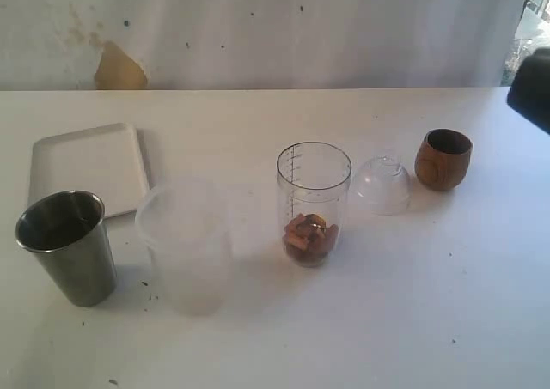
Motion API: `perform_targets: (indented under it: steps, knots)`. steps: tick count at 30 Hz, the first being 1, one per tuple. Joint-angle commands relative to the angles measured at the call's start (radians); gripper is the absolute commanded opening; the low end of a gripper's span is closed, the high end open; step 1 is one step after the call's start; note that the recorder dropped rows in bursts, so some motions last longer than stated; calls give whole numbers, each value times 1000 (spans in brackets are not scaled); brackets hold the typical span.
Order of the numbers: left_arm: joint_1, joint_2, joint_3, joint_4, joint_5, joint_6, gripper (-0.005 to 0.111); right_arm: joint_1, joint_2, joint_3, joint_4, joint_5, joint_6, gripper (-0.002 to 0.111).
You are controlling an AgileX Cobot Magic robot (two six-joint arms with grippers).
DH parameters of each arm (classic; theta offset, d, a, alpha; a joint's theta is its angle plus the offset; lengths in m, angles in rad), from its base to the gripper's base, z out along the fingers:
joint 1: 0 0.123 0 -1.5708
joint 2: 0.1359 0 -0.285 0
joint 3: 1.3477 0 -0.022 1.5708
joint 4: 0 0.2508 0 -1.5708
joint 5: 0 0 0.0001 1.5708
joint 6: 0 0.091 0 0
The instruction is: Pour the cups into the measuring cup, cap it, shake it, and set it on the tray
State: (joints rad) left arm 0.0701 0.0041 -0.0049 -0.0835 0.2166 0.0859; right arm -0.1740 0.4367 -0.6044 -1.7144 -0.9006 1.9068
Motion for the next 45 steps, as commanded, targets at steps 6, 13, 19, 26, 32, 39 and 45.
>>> perform_targets:
  steps: [6,13,19,26,32,39,45]
  knots:
    - [-3,-4,5,3,-7,-6,0,55,-56,23,6,-81,19,9]
    - [-3,-4,5,3,-7,-6,0,122,-84,112,475,208,10,9]
    - [-3,-4,5,3,-7,-6,0,127,-150,302,1346,139,-732,9]
    - [-3,-4,5,3,-7,-6,0,127,-262,553,1617,100,-1481,9]
    - [-3,-4,5,3,-7,-6,0,127,-358,604,1652,575,-1878,9]
    - [-3,-4,5,3,-7,-6,0,127,-358,604,1675,848,-2020,9]
    - [-3,-4,5,3,-7,-6,0,127,-358,604,1675,1153,-2020,2]
